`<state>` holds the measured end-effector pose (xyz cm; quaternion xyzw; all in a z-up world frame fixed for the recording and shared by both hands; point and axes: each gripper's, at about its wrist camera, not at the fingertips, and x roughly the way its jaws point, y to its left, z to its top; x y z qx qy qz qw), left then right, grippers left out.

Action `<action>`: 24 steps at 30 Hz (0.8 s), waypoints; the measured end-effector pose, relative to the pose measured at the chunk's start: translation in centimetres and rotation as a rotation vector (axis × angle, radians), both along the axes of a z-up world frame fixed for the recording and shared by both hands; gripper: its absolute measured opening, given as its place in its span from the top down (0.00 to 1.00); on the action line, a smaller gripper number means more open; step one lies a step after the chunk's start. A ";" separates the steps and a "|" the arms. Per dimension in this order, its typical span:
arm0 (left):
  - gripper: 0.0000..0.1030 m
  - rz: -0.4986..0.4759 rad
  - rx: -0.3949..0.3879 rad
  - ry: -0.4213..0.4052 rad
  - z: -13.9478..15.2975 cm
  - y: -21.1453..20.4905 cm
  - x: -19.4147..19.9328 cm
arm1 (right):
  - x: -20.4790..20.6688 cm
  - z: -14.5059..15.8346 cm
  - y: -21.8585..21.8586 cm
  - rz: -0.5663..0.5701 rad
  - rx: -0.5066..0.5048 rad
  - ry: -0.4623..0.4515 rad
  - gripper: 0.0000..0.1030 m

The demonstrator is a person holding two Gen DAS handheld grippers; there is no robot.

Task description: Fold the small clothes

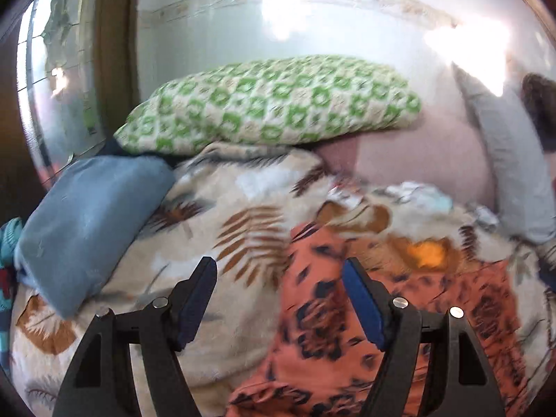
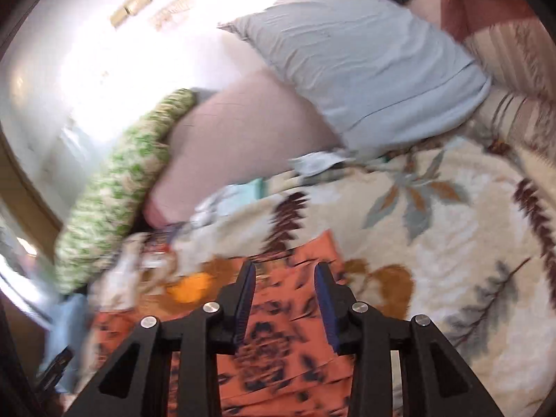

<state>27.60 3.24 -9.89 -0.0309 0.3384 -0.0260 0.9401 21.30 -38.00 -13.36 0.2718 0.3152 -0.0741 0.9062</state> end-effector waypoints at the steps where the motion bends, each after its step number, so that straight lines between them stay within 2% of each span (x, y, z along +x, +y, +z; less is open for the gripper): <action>1: 0.26 -0.030 -0.004 0.014 0.1 -0.8 0.8 | 0.3 -0.2 0.7 0.055 0.029 0.002 0.63; 3: 0.26 -0.102 0.039 0.077 -0.9 -3.2 2.8 | 1.7 -1.2 2.4 0.155 0.103 0.022 0.63; 5: 0.26 -0.149 0.089 0.171 -3.4 -5.1 5.1 | 2.9 -2.8 4.0 0.210 0.155 0.066 0.63; 7: 0.26 -0.131 0.129 0.263 -6.1 -5.2 7.2 | 3.8 -4.2 4.8 0.215 0.088 0.125 0.63; 8: 0.26 -0.092 0.145 0.295 -7.4 -4.3 8.0 | 4.1 -4.9 4.9 0.208 0.047 0.149 0.63; 10: 0.26 -0.012 0.157 0.322 -9.1 -1.7 8.9 | 4.5 -6.6 4.2 0.190 0.000 0.213 0.63; 11: 0.25 0.005 0.107 0.355 -10.2 0.0 9.5 | 4.8 -7.6 3.6 0.173 -0.021 0.254 0.62; 12: 0.22 0.019 0.018 0.409 -11.5 1.7 10.1 | 5.0 -8.7 2.5 0.161 -0.022 0.282 0.64; 13: 0.22 0.030 -0.081 0.427 -12.1 3.0 10.1 | 5.1 -9.5 1.8 0.170 0.016 0.282 0.64; 14: 0.22 0.034 -0.120 0.405 -11.8 3.6 9.9 | 5.0 -9.3 1.7 0.170 0.027 0.278 0.64; 16: 0.23 0.029 -0.112 0.414 -11.1 3.4 9.6 | 4.7 -7.8 2.0 0.174 0.024 0.283 0.64; 19: 0.23 0.036 -0.199 0.367 -8.7 4.5 7.3 | 2.2 -3.7 1.7 0.195 0.024 0.179 0.64; 20: 0.23 0.034 -0.204 0.343 -7.6 4.9 6.1 | 1.1 -2.3 1.8 0.206 0.022 0.149 0.63; 23: 0.23 0.018 -0.121 0.284 -4.4 5.6 1.0 | -3.0 1.2 1.3 0.224 0.026 0.066 0.63; 24: 0.23 -0.008 -0.093 0.274 -3.6 5.8 -0.8 | -4.3 2.2 1.2 0.225 0.026 0.050 0.59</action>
